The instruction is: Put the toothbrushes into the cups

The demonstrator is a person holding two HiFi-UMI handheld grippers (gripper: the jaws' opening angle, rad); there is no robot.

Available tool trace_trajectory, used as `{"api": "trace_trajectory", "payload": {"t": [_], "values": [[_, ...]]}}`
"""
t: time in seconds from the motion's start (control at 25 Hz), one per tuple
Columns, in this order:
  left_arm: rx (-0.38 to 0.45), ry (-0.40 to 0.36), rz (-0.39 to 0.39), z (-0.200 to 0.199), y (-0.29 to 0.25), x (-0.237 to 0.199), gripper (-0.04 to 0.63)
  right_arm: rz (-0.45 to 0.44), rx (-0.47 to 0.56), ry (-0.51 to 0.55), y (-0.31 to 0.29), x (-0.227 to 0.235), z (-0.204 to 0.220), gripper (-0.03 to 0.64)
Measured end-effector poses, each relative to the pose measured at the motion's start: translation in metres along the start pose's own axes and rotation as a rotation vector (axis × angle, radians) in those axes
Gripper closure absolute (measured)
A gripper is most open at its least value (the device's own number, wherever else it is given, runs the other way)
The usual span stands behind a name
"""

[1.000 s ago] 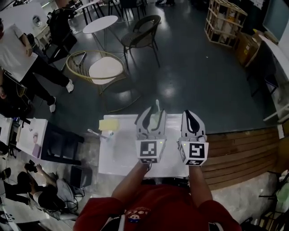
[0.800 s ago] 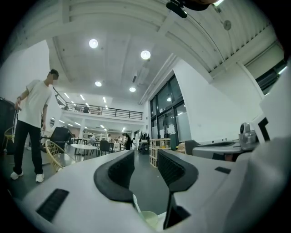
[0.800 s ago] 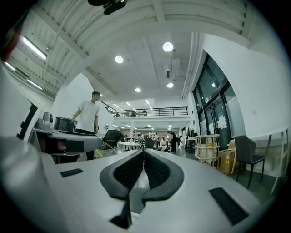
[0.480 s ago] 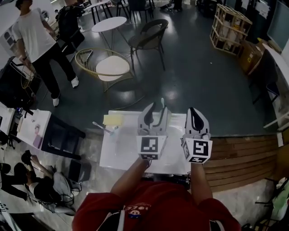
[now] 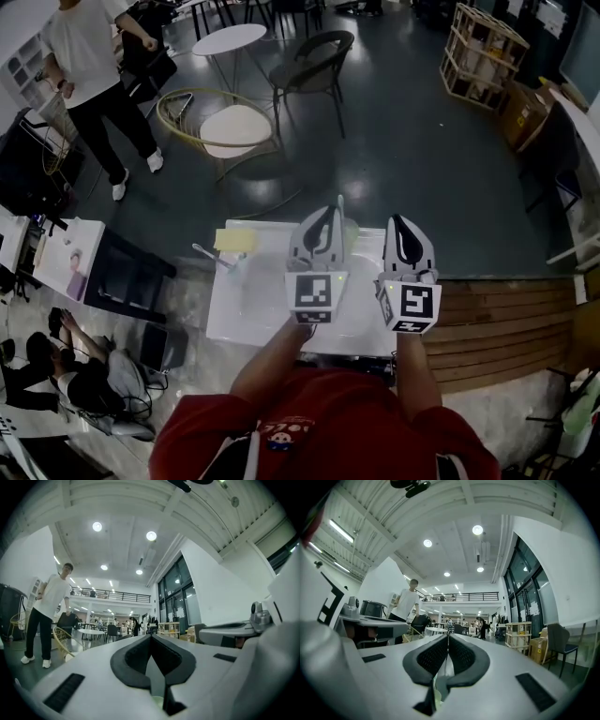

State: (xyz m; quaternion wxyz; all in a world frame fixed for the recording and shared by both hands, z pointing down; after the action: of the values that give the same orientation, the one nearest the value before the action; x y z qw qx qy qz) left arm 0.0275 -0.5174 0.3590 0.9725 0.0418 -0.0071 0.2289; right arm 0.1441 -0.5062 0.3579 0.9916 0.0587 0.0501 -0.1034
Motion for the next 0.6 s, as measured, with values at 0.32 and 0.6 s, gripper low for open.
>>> {"api": "trace_trajectory", "payload": {"t": [0.32, 0.6], "values": [[0.006, 0.039, 0.026, 0.001, -0.009, -0.003, 0.566, -0.011, -0.036, 0.019, -0.009, -0.006, 0.007, 0.588], [-0.013, 0.022, 0.025, 0.011, -0.011, -0.001, 0.566, -0.001, -0.046, 0.019, -0.009, -0.002, 0.011, 0.588]]}}
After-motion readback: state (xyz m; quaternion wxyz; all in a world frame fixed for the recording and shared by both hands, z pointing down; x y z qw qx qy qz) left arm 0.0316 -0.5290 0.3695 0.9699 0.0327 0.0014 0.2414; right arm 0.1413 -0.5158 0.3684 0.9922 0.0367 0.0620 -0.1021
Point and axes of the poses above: the fingertips, and each gripper's own axes: y backward along the fingers, x to its right, z out of its underside, the point moved 1 cm from there along y, backward along the fingers, and after that the axes turned 7 degrees about z, right-handed, at the moved point
